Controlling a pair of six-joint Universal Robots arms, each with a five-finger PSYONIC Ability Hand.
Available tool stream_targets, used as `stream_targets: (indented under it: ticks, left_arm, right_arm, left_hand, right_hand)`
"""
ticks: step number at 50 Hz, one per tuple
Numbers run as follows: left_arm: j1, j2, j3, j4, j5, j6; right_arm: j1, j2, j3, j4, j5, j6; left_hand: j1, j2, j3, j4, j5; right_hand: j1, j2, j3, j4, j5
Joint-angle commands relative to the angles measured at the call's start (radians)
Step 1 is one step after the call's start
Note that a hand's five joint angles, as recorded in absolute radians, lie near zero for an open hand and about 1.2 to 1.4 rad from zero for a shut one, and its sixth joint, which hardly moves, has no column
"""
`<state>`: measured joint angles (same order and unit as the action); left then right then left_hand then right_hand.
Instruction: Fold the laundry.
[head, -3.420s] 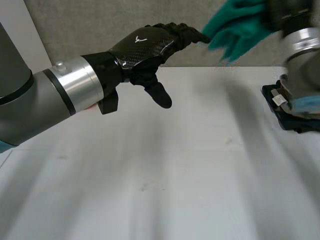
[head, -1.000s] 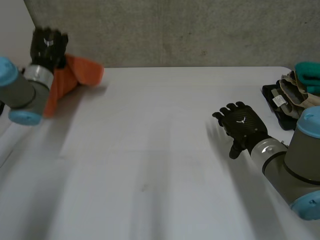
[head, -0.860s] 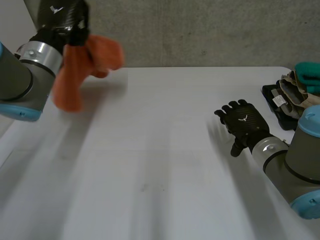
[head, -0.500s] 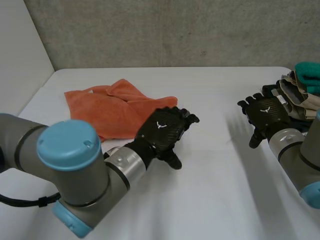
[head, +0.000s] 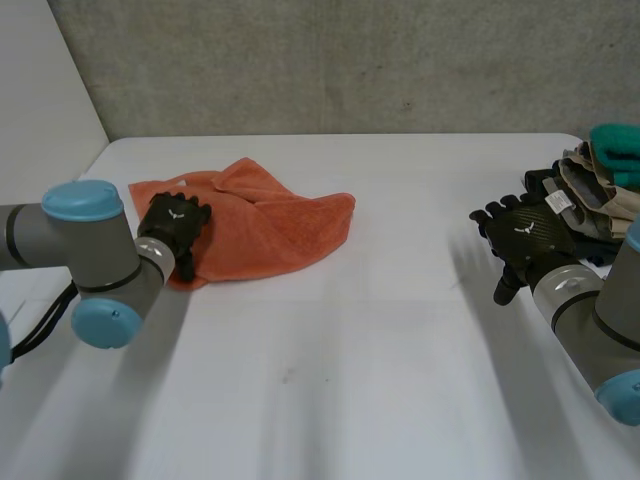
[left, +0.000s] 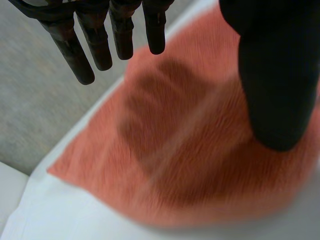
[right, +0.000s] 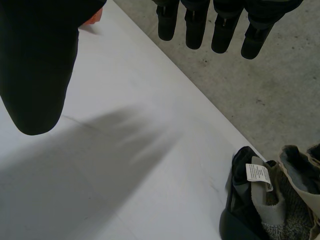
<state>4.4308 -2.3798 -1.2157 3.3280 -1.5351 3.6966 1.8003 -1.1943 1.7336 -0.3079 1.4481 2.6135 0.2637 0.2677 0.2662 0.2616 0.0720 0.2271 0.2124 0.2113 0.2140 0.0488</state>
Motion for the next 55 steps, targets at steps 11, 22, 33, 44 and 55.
stream_targets:
  ticks: [11, 22, 33, 44, 55]
  left_arm:
    - [-0.076, 0.077, 0.047, 0.12, -0.022, -0.099]
    - [-0.235, 0.359, -0.097, 0.099, -0.026, -0.345]
    - [-0.294, 0.321, -0.146, 0.045, -0.037, -0.313]
    - [-0.154, 0.186, -0.151, 0.05, -0.033, -0.123]
    - [-0.107, -0.005, -0.004, 0.068, -0.033, -0.083]
  right_arm:
    - [0.002, -0.001, 0.009, -0.002, 0.005, -0.006]
    - [0.002, -0.002, 0.011, -0.002, 0.003, -0.007]
    - [0.001, -0.004, 0.011, 0.0, 0.001, -0.009]
    - [0.002, 0.002, 0.012, 0.0, 0.005, -0.013]
    - [0.002, 0.005, 0.012, -0.002, 0.005, -0.013]
  left_hand:
    - [1.133, 1.129, 1.13, 1.135, 1.15]
    - [1.133, 1.129, 1.13, 1.135, 1.15]
    - [0.223, 0.219, 0.22, 0.225, 0.24]
    - [0.275, 0.272, 0.273, 0.278, 0.293]
    - [0.437, 0.433, 0.434, 0.439, 0.454]
  right_hand:
    - [-0.053, -0.038, -0.037, -0.039, -0.049]
    - [-0.053, -0.038, -0.037, -0.039, -0.049]
    - [-0.053, -0.038, -0.037, -0.039, -0.049]
    - [-0.053, -0.038, -0.037, -0.039, -0.049]
    - [-0.053, -0.038, -0.037, -0.039, -0.049]
